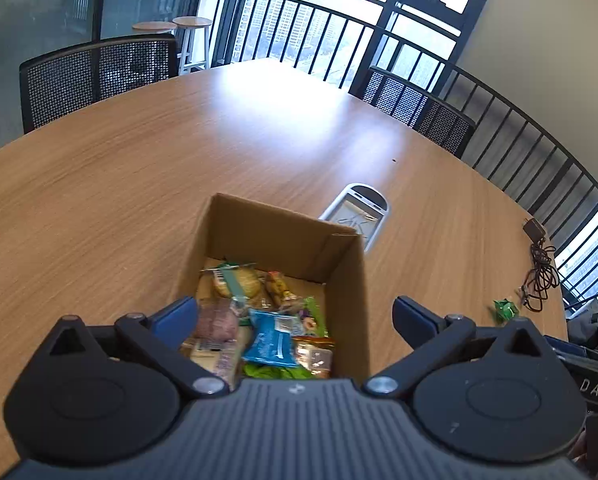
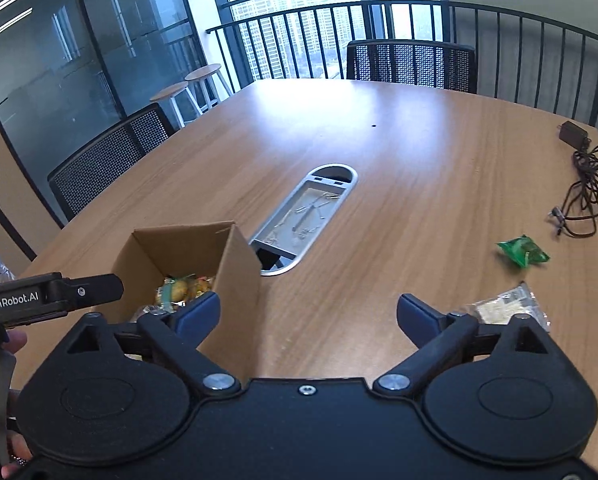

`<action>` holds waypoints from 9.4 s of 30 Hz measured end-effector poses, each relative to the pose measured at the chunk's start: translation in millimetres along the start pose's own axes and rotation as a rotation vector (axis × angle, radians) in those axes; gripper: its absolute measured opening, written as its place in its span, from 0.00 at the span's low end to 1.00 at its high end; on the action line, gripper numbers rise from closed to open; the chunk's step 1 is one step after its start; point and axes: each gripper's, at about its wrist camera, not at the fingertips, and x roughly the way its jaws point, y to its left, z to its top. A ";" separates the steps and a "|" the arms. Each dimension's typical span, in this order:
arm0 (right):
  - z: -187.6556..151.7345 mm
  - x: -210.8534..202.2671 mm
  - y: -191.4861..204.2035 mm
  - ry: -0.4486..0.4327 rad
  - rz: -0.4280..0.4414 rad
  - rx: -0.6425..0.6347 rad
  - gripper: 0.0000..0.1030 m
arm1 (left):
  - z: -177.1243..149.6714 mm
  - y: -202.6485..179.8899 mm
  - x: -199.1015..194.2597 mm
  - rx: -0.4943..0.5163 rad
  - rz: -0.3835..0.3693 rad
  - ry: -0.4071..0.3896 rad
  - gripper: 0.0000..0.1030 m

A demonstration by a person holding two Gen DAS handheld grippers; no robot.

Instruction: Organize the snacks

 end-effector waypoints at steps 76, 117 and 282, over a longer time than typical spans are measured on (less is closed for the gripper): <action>11.8 52.9 -281.2 0.047 0.003 0.091 0.93 | -103.2 -308.1 196.8 0.072 0.074 0.250 0.48; 29.2 94.1 -284.5 0.092 0.035 0.011 0.92 | -103.8 -321.7 213.8 0.114 0.118 0.261 0.65; -69.5 -265.7 -9.4 -0.106 0.103 -0.190 1.00 | -107.0 -77.1 -265.6 0.073 0.134 -0.101 1.00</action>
